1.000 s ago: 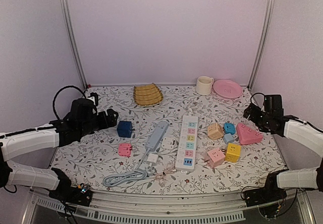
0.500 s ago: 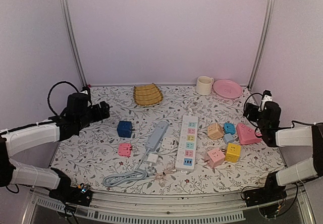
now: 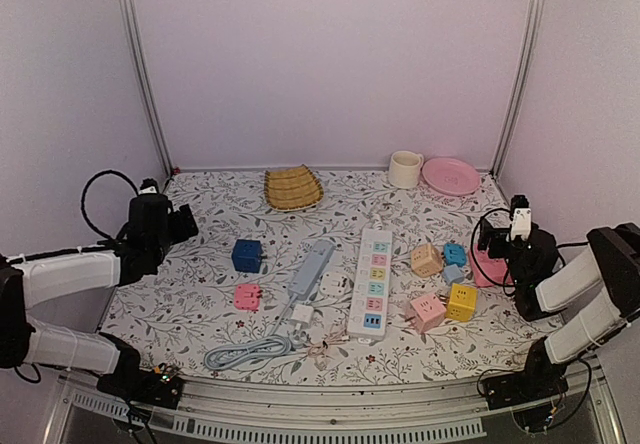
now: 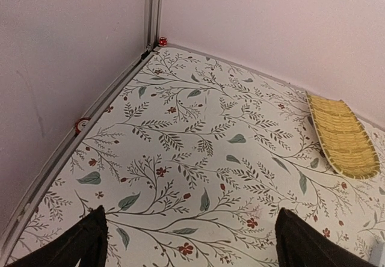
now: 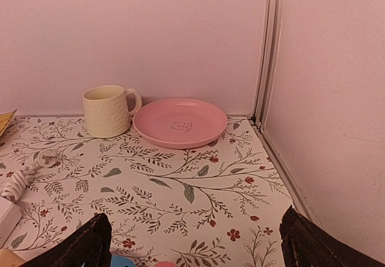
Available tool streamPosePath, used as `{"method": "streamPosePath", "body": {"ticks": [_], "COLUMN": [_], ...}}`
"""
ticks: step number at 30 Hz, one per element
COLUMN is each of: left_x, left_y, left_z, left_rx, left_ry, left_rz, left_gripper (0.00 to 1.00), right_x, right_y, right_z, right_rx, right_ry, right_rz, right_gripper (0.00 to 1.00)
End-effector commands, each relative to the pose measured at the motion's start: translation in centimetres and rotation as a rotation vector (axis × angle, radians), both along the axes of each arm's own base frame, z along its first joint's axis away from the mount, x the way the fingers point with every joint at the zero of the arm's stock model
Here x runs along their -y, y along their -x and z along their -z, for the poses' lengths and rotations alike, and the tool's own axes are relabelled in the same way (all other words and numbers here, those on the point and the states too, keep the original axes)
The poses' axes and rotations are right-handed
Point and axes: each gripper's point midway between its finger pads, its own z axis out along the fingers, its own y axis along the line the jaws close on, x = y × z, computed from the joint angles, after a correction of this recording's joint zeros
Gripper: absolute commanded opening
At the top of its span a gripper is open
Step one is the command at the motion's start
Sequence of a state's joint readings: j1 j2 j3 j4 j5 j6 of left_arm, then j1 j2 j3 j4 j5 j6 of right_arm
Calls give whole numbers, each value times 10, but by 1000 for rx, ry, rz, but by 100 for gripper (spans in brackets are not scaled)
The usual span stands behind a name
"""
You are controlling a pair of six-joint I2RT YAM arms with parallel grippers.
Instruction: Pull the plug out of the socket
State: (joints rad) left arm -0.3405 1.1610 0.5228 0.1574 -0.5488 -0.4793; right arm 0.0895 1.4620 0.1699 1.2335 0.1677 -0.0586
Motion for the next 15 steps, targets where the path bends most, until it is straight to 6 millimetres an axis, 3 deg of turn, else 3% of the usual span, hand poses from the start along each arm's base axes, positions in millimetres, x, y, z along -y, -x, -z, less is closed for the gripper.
{"method": "streamPosePath", "body": {"ticks": [1,11,15], "left_x": [-23,-62,-79], "left_y": [-4,-13,-1], "left_z": [-12,-28,-29], "left_rx": [80,136,247], "left_ry": [-94,-254,-303], "left_rz": [-104,-249,-266], "left_gripper": [97,97,97], "right_x": [-4,3,7], "right_y": [-1,6,-4], "right_z": [-31,-27,-22], "right_rx": [132,158,120], "right_ry": [33,26,3], "right_rz": [-30,-1,21], "right_gripper": [99,99,99]}}
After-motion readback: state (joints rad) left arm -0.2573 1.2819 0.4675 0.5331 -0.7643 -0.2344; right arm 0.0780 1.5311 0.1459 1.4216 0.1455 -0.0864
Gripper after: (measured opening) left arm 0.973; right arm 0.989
